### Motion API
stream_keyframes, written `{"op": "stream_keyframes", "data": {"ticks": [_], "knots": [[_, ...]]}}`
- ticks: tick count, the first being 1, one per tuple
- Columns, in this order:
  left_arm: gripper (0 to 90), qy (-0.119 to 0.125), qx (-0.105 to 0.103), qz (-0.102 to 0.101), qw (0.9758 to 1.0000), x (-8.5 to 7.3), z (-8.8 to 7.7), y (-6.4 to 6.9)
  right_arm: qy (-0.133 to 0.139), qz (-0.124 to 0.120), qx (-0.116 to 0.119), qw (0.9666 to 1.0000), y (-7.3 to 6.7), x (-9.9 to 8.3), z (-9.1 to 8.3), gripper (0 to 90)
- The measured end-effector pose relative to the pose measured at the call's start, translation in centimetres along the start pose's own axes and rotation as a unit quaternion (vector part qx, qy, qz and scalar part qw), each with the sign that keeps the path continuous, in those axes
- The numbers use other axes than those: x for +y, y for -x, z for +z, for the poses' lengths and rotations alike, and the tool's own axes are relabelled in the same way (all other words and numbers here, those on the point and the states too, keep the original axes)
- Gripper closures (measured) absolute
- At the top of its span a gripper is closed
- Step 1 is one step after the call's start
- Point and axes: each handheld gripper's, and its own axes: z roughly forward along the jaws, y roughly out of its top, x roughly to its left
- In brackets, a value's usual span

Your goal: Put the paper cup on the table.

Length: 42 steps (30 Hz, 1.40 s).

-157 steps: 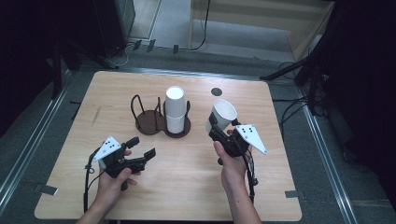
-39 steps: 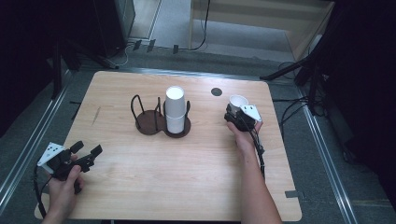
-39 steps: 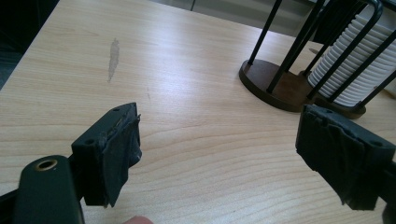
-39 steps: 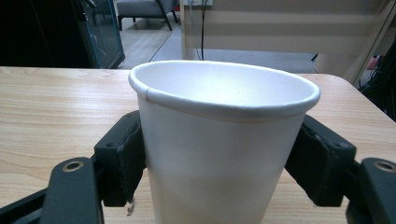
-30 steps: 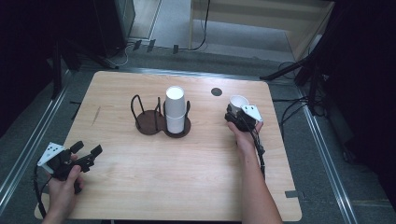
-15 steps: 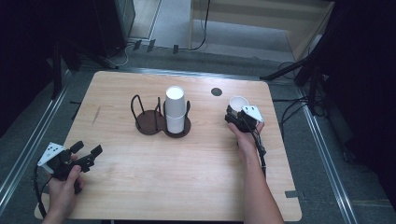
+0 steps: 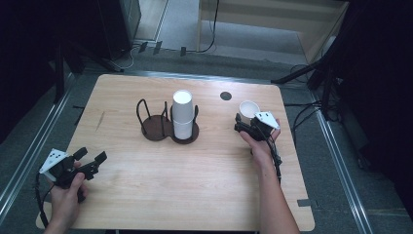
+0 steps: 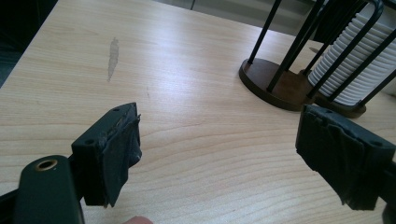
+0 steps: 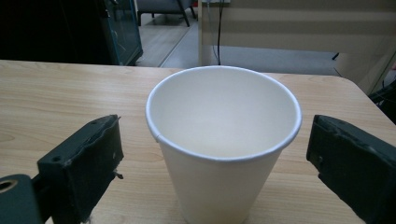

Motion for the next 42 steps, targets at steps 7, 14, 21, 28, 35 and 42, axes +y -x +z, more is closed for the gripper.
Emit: {"op": "stream_keyframes", "data": {"ticks": [7,14,21,28,35,42], "knots": [[14.4,0.000,0.000,0.000,1.0000,0.0,0.0,0.0,0.008,-0.001,-0.001,1.0000,0.4,0.2,-1.8,2.3],[14.4,0.001,0.000,0.000,1.0000,0.0,0.0,0.1,0.021,0.000,0.006,0.9998,0.7,0.5,-4.1,2.3],[14.4,0.003,0.002,0.001,1.0000,0.0,0.0,0.1,0.035,0.006,0.008,0.9993,1.2,1.0,-6.4,2.3],[14.4,0.003,0.002,0.000,1.0000,-0.1,0.0,0.1,0.044,0.004,0.009,0.9990,1.7,0.9,-8.3,2.4],[14.4,0.003,0.003,0.001,1.0000,-0.1,0.0,0.1,0.047,0.006,0.011,0.9988,2.1,0.3,-9.9,2.6],[14.4,0.003,0.004,0.001,1.0000,-0.1,-0.1,0.1,0.047,0.006,0.009,0.9988,2.6,-0.6,-11.4,2.7]]}}
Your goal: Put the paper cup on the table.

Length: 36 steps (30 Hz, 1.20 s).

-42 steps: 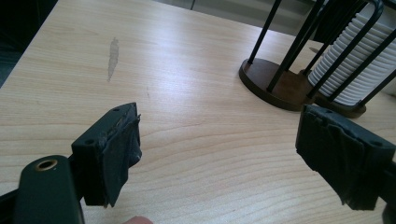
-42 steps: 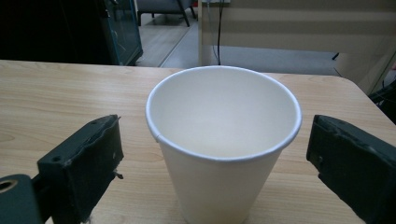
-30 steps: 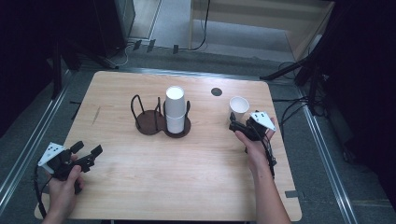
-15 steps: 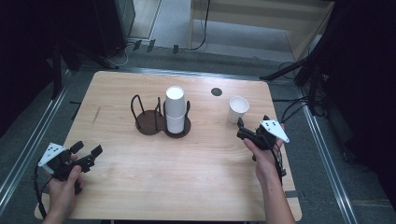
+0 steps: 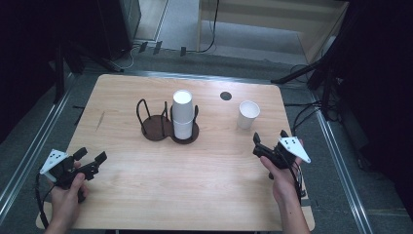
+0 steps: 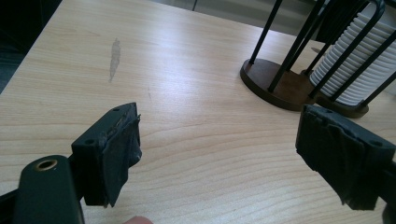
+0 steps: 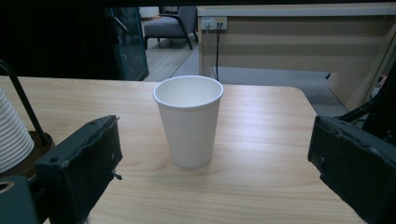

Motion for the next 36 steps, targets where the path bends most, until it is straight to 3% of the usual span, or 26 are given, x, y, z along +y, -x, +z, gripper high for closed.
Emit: {"op": "stream_keyframes", "data": {"ticks": [16,32,36], "knots": [[14.4,-0.001,0.004,0.004,1.0000,0.0,0.0,0.1,-0.015,0.016,-0.018,0.9996,2.3,-2.9,-3.2,3.4],[14.4,0.007,-0.004,-0.012,0.9999,-0.1,-0.2,-0.2,-0.042,0.018,-0.031,0.9985,4.5,-5.7,-7.6,3.8],[14.4,0.007,0.000,-0.010,0.9999,-0.1,-0.2,-0.1,-0.041,0.038,-0.030,0.9980,5.0,-5.8,-7.9,3.8]]}}
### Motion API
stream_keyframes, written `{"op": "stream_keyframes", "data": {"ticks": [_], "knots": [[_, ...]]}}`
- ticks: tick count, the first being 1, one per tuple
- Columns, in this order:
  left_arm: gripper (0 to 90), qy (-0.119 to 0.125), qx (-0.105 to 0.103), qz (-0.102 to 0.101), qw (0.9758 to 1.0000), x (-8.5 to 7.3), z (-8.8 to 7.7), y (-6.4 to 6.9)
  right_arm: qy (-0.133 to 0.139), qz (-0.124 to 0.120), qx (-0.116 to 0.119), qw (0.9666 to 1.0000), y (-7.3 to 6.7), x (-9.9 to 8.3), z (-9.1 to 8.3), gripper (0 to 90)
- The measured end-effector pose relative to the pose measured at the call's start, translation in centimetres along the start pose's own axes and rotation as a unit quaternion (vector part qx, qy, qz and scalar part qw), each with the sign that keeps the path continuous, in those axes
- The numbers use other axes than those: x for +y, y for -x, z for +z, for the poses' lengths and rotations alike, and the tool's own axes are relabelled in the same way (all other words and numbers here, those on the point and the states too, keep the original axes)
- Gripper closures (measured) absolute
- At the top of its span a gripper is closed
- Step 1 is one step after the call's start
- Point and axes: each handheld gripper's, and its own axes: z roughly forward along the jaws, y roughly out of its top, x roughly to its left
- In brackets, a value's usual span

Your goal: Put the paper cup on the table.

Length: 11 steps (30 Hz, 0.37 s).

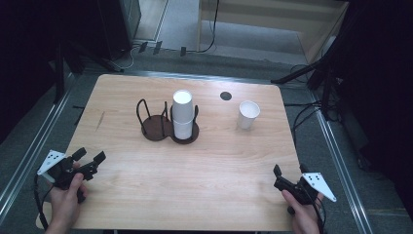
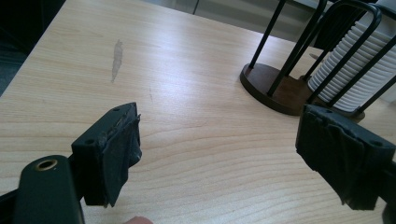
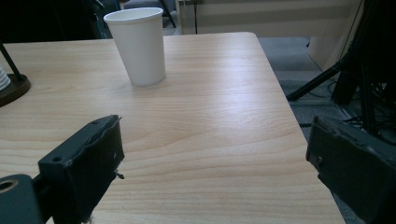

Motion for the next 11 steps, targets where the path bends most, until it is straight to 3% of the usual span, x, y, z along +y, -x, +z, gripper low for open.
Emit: {"op": "stream_keyframes", "data": {"ticks": [11], "knots": [[14.4,-0.003,0.003,0.008,1.0000,-0.03,0.13,0.21,-0.005,-0.006,0.000,1.0000,-0.25,-0.27,0.18,3.8]]}}
